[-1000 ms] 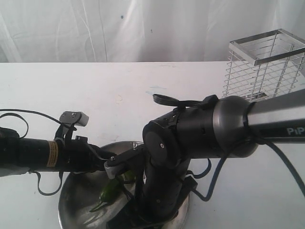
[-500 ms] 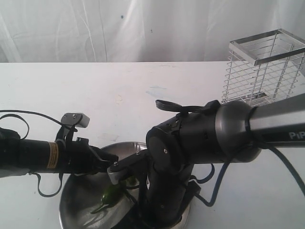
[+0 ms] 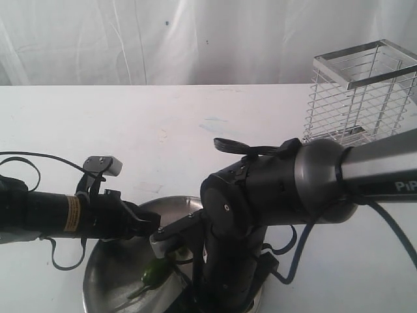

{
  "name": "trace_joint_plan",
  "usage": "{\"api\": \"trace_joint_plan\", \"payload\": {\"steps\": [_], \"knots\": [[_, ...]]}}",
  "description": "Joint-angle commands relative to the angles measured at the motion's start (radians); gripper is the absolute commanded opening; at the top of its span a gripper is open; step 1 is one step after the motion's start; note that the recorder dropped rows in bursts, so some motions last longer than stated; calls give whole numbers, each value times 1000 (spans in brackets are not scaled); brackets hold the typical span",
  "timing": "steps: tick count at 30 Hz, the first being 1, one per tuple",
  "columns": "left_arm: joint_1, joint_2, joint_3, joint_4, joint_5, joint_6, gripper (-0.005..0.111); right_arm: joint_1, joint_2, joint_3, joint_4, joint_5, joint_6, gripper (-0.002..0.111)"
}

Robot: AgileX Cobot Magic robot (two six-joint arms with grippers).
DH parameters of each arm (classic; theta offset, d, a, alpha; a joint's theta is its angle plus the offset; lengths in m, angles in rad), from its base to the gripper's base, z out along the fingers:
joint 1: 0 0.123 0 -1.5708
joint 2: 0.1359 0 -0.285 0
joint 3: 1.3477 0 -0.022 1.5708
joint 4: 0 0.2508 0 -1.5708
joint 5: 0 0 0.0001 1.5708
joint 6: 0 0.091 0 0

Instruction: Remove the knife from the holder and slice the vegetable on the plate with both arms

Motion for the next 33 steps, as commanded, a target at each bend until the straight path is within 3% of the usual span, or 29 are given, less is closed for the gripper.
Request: {"api": "trace_joint_plan", "payload": {"steps": [1,33], "knots": [[-5,14,12,50,89,-4,0,-7,-2,15,3,12,8,0],[-5,14,12,40,110,29,0,-7,-2,15,18,-68,2,0]]}}
